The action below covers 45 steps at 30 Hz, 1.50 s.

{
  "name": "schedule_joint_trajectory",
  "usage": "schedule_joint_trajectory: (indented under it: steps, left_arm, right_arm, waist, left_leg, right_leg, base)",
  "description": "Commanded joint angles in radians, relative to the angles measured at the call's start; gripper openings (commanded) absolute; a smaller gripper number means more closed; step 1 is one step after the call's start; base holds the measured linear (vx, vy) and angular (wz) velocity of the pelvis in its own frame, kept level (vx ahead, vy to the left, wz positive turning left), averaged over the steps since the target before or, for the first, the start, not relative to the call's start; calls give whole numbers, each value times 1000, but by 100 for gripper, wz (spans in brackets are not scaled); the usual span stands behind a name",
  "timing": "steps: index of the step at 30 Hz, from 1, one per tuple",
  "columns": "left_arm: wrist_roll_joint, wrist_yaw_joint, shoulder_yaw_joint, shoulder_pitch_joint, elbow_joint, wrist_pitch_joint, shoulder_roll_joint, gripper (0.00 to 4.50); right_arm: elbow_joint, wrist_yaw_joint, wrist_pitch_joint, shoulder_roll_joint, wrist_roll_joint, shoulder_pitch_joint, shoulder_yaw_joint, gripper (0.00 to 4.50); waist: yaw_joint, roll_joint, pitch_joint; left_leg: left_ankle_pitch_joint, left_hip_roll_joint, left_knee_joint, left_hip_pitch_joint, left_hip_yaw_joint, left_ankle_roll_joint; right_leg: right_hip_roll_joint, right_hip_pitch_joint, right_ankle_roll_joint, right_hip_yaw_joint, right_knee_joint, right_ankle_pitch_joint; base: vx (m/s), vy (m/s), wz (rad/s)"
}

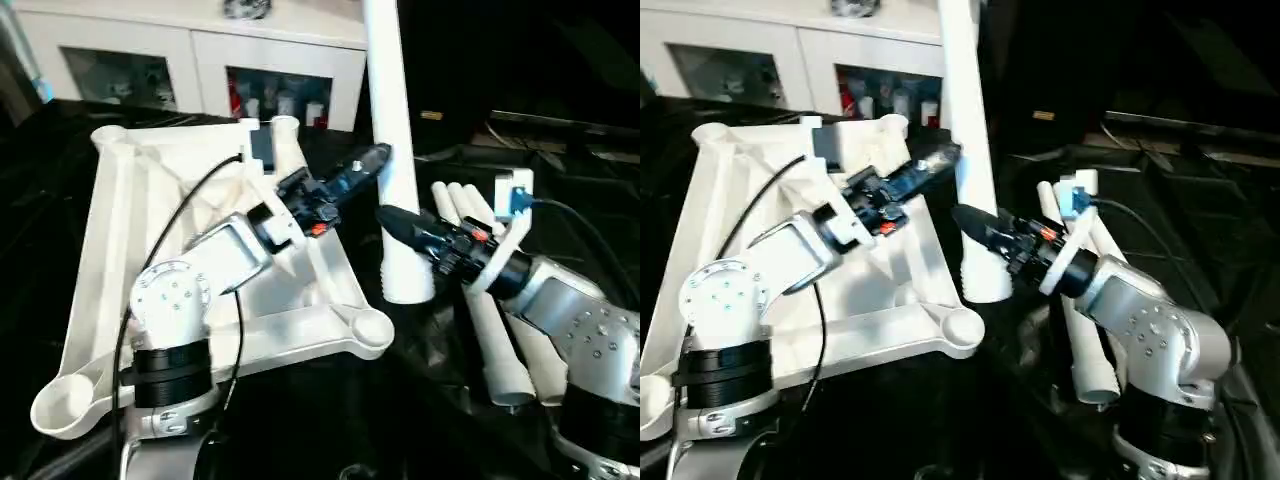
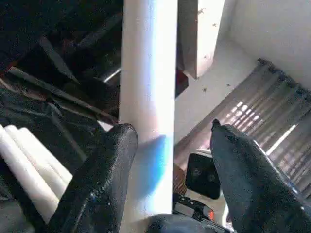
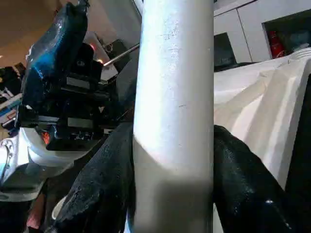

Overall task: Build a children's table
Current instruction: Pick table leg

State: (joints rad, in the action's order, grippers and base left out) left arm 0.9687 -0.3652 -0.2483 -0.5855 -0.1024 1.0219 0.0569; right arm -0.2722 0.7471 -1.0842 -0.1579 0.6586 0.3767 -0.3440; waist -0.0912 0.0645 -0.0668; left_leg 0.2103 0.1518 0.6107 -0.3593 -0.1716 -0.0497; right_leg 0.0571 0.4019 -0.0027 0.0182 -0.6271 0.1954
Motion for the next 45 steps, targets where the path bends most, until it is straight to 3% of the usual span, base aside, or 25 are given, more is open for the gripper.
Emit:
schedule_joint_trajectory:
  steps: [1,4,8,12,13,18,22,23,27,39,41,44,45]
  left_arm:
    - [9,27,18,-18,6,12,7,282]
    - [34,44,22,-28,3,24,8,282]
    - [10,66,27,-35,16,19,6,282]
    - [-1,100,10,-39,24,10,14,282]
    - [-2,107,10,-38,22,8,13,253]
    - [-88,223,10,-61,56,-45,9,211]
    - [-120,259,12,-81,73,-71,11,192]
    - [-149,280,22,-92,83,-88,12,189]
    - [-220,308,63,-106,104,-141,17,186]
    - [-267,291,88,-101,122,-208,27,186]
    - [-274,264,100,-95,115,-222,17,186]
    - [-280,220,120,-89,104,-230,-7,186]
    - [-284,202,129,-87,100,-234,-18,186]
  right_arm:
    - [-31,14,16,-12,30,-6,7,188]
    - [-52,35,40,-46,-2,-26,74,188]
    - [-61,22,44,-36,-1,-16,83,188]
    - [-57,-3,84,-62,-42,-15,139,188]
    - [-57,-7,94,-68,-52,-16,154,188]
    - [-39,-90,176,-102,-196,6,281,188]
    - [-16,-123,201,-100,-235,27,314,187]
    - [-4,-139,226,-95,-261,39,338,187]
    - [12,-173,268,-77,-287,59,378,187]
    - [20,-194,311,-71,-316,56,430,187]
    - [27,-195,285,-55,-286,61,400,243]
    - [18,-165,257,-61,-240,66,367,264]
    - [13,-152,246,-69,-224,67,358,275]
  waist:
    - [-3,6,68]
    - [-4,5,69]
    - [-2,6,68]
    - [-3,5,67]
    - [-3,2,68]
    - [-1,1,69]
    - [1,2,70]
    - [2,-3,72]
    - [2,2,73]
    - [3,-3,72]
    - [5,-7,72]
    - [5,-4,72]
    - [4,-8,74]
  left_leg:
    - [30,59,-67,2,20,22]
    - [16,60,-66,1,20,25]
    - [16,59,-65,0,20,31]
    - [31,62,-67,2,21,17]
    - [31,63,-66,4,21,13]
    - [21,62,-65,2,21,7]
    - [15,61,-65,0,21,9]
    - [10,64,-64,2,23,8]
    - [-8,62,-62,-1,20,18]
    - [13,64,-63,1,21,14]
    - [15,63,-63,2,20,17]
    - [14,63,-63,1,21,23]
    - [15,65,-62,3,21,27]
  right_leg:
    - [74,-55,-163,-40,78,172]
    - [74,-57,-169,-39,75,140]
    - [74,-56,-173,-39,76,149]
    - [76,-55,-167,-38,78,181]
    - [75,-53,-166,-38,78,170]
    - [74,-56,-156,-38,76,142]
    - [74,-58,-163,-38,73,115]
    - [74,-55,-168,-36,71,99]
    - [74,-60,-182,-37,65,48]
    - [75,-62,-201,-36,64,34]
    - [74,-61,-204,-37,66,30]
    - [73,-63,-204,-37,65,23]
    - [74,-62,-204,-37,62,19]
  base:
    - [0,0,0]
    - [0,0,0]
    - [0,0,0]
    - [0,0,0]
    - [0,0,0]
    - [0,0,0]
    - [0,0,0]
    - [0,0,0]
    - [0,0,0]
    - [0,0,0]
    - [0,0,0]
    - [0,0,0]
    - [0,0,0]
